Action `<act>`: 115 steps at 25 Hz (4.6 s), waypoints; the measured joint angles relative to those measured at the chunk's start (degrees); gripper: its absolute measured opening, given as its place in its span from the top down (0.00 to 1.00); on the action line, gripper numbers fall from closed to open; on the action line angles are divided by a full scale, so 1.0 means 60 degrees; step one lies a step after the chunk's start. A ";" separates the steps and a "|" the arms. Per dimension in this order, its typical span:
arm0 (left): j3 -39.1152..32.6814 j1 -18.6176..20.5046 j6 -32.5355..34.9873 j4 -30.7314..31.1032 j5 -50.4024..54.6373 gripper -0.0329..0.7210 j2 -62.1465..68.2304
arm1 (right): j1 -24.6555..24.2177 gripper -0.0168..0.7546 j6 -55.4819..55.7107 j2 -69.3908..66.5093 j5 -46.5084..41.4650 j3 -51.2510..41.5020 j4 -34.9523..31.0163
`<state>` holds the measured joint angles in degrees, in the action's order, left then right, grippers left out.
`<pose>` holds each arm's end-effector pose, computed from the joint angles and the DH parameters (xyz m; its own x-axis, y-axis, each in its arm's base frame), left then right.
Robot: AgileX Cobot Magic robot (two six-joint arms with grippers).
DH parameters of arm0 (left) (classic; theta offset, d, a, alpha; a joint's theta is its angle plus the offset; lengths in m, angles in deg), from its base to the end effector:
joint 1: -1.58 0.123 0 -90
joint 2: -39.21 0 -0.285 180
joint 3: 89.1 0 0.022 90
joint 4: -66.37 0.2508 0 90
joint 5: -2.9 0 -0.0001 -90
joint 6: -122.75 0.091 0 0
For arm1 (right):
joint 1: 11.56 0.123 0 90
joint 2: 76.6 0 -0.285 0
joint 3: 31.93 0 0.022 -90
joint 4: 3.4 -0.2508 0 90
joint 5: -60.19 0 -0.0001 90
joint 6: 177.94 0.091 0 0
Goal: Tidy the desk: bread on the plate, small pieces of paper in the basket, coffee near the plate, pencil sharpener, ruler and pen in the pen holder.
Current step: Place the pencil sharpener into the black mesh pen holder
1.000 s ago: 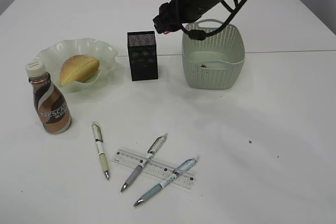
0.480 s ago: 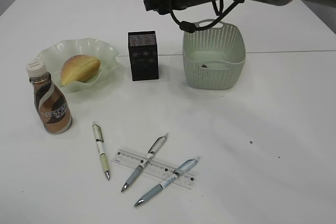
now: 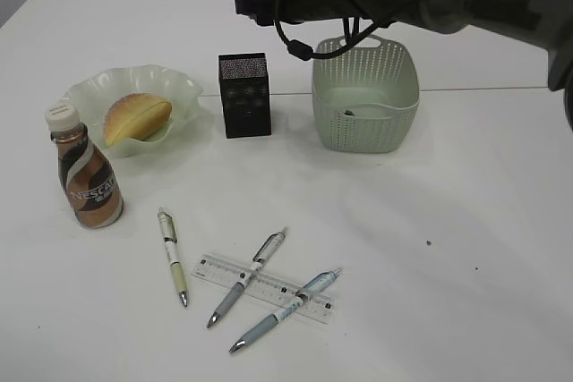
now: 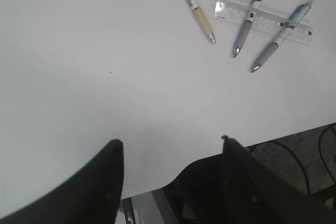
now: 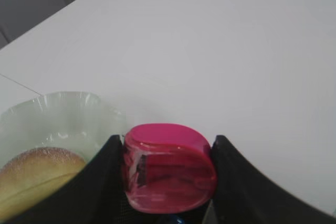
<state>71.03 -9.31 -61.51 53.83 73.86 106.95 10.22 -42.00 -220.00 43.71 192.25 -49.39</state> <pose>0.1681 -0.0514 0.3365 -0.9396 0.0350 -0.3405 0.1239 0.9621 -0.2429 0.5160 0.2262 0.2427 -0.3371 -0.1213 -0.9336 -0.5361 0.8399 0.0844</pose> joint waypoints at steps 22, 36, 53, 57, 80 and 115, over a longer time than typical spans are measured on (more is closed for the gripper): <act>0.0000 0.0000 0.0000 -0.0432 0.0000 0.38 0.0000 | -0.0218 0.55 -0.1172 -0.0924 -0.0417 0.0818 -0.2605; 0.0000 0.0000 0.0000 -0.0523 0.0000 0.38 0.0000 | -0.0335 0.55 -0.2234 -0.1097 -0.0796 0.0848 -0.4202; 0.0000 0.0000 -0.0018 -0.0783 0.0000 0.38 0.0000 | -0.0550 0.55 -0.3090 -0.1650 -0.1604 0.0859 -0.6369; 0.0000 0.0000 -0.0018 -0.0796 0.0000 0.38 0.0000 | -0.0558 0.55 -0.3108 -0.1704 -0.1727 0.0859 -0.6388; 0.0000 0.0000 -0.0035 -0.0987 0.0000 0.38 0.0000 | -0.0640 0.53 -0.3565 -0.1798 -0.1583 0.0909 -0.6872; 0.0000 0.0000 -0.0035 -0.1076 0.0000 0.38 0.0000 | -0.0752 0.41 -0.3735 -0.1861 -0.1872 0.0981 -0.6890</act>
<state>71.03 -9.31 -61.71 47.37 73.86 106.95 5.71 -64.41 -231.16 32.48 198.14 -90.74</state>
